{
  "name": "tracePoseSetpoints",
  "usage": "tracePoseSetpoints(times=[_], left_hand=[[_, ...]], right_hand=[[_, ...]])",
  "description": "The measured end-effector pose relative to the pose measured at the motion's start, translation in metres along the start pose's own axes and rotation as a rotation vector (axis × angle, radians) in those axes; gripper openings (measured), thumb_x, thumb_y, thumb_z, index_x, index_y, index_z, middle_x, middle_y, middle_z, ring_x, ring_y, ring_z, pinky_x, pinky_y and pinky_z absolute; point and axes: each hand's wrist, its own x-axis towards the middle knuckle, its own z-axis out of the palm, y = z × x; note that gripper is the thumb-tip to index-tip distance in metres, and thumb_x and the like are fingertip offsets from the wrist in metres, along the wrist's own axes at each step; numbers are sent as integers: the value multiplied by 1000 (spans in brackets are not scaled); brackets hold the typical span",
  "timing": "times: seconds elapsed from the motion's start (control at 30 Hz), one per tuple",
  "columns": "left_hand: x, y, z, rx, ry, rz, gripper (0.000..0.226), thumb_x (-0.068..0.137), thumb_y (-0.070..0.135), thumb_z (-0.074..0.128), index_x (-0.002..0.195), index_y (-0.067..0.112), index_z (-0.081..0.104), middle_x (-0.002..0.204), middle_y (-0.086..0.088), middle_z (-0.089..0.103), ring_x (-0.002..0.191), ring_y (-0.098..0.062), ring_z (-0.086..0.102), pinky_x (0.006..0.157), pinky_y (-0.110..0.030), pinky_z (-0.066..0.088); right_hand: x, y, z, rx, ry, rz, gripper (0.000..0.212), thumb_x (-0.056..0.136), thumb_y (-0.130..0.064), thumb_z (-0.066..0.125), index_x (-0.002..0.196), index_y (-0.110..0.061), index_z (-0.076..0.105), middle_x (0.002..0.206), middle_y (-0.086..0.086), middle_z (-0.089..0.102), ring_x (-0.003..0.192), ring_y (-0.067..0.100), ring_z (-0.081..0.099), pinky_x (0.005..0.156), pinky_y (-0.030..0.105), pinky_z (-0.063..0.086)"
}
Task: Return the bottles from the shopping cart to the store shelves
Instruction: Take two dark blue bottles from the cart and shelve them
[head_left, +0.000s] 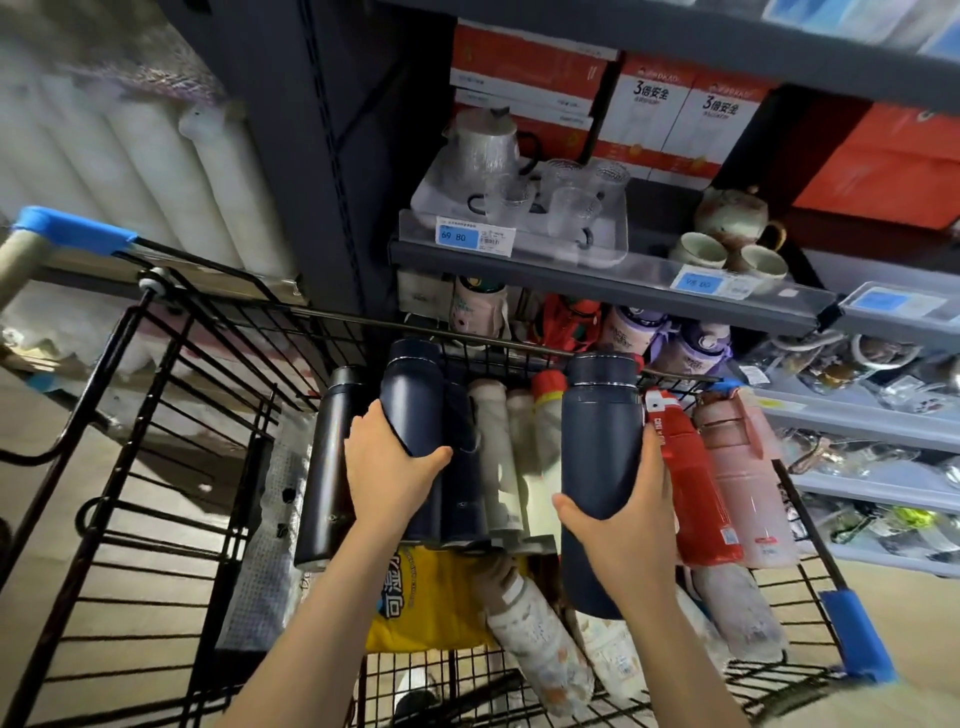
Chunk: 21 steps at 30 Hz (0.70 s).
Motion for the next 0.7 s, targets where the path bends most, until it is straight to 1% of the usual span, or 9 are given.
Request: tracePoseSetpoints(times=[0.03, 0.07, 0.17, 0.2, 0.27, 0.33, 0.47, 0.57, 0.7], left_hand=[[-2, 3, -1, -28, -8, -4, 91, 63, 44, 83, 137, 13, 39, 132, -6, 52, 121, -29, 50, 93, -46, 48], [-4, 5, -1, -49, -20, -7, 89, 67, 43, 82, 139, 15, 37, 134, -5, 50, 120, -28, 52, 90, -43, 50], [-4, 7, -1, -73, -67, -28, 84, 80, 45, 70, 146, 17, 28, 147, -4, 41, 127, -29, 47, 96, -46, 46], [-3, 6, -2, -82, -78, -27, 81, 82, 45, 68, 146, 17, 29, 147, -4, 42, 128, -29, 47, 98, -48, 44], [-1, 4, -6, -127, -94, -34, 79, 80, 42, 72, 144, 18, 33, 143, -4, 46, 126, -27, 48, 99, -48, 44], [1, 2, -10, -187, -109, -56, 87, 74, 41, 79, 144, 19, 33, 142, -3, 48, 126, -25, 49, 99, -46, 45], [-3, 2, -11, -188, -166, -90, 108, 72, 49, 79, 154, 24, 13, 154, -3, 33, 139, -26, 36, 107, -45, 39], [-6, 5, -8, -130, -159, -63, 107, 73, 55, 75, 154, 24, 12, 153, -4, 36, 137, -30, 37, 105, -47, 41], [-8, 8, -6, -94, -173, -22, 105, 77, 53, 73, 155, 25, 7, 155, -2, 31, 136, -28, 38, 99, -43, 40]], right_hand=[[-1, 1, -1, 13, -1, -4, 109, 71, -26, 83, 153, -27, 10, 149, -2, 29, 133, 18, 32, 94, 32, 34], [-2, 2, -2, 27, -1, -9, 109, 71, -25, 84, 153, -27, 11, 149, -3, 30, 133, 17, 32, 92, 30, 32], [-4, 6, -6, 51, 4, -15, 110, 71, -24, 84, 153, -26, 11, 150, -3, 29, 132, 14, 31, 92, 26, 29], [-5, 8, -8, 57, 7, -13, 110, 71, -24, 84, 153, -26, 11, 150, -3, 29, 131, 14, 31, 92, 26, 29], [-5, 10, -10, 67, 14, -4, 109, 70, -23, 84, 152, -27, 12, 150, -3, 29, 131, 15, 32, 92, 27, 30], [-5, 12, -11, 66, 25, 5, 109, 70, -24, 84, 152, -27, 13, 150, -4, 29, 131, 16, 33, 91, 29, 32], [-5, 14, -11, 79, 29, 5, 109, 69, -24, 85, 152, -26, 14, 149, -4, 30, 130, 14, 34, 91, 30, 33], [-6, 13, -11, 93, 21, 10, 108, 70, -24, 84, 152, -26, 13, 149, -5, 30, 128, 11, 33, 91, 27, 32], [-6, 13, -10, 78, 26, 5, 109, 70, -24, 84, 153, -26, 13, 149, -6, 30, 131, 13, 33, 92, 27, 32]])
